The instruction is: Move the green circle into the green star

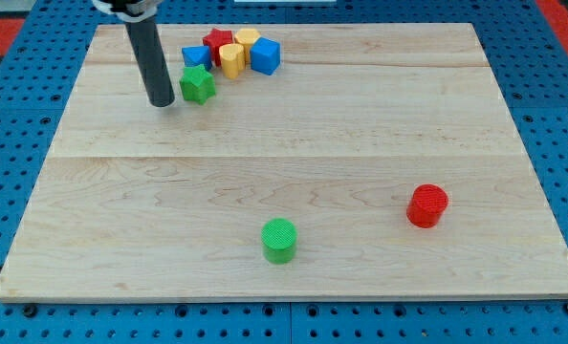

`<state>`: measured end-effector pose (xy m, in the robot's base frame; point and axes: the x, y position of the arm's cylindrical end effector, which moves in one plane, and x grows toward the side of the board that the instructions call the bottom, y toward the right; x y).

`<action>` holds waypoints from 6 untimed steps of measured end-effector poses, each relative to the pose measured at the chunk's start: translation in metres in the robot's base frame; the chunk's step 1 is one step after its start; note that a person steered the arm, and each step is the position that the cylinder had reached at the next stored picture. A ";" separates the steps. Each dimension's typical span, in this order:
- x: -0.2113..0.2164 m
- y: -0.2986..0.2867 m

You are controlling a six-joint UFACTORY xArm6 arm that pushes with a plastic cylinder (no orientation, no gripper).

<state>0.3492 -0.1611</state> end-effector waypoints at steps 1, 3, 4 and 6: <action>-0.024 0.053; 0.037 0.122; 0.121 0.179; 0.267 0.195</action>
<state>0.6159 0.0334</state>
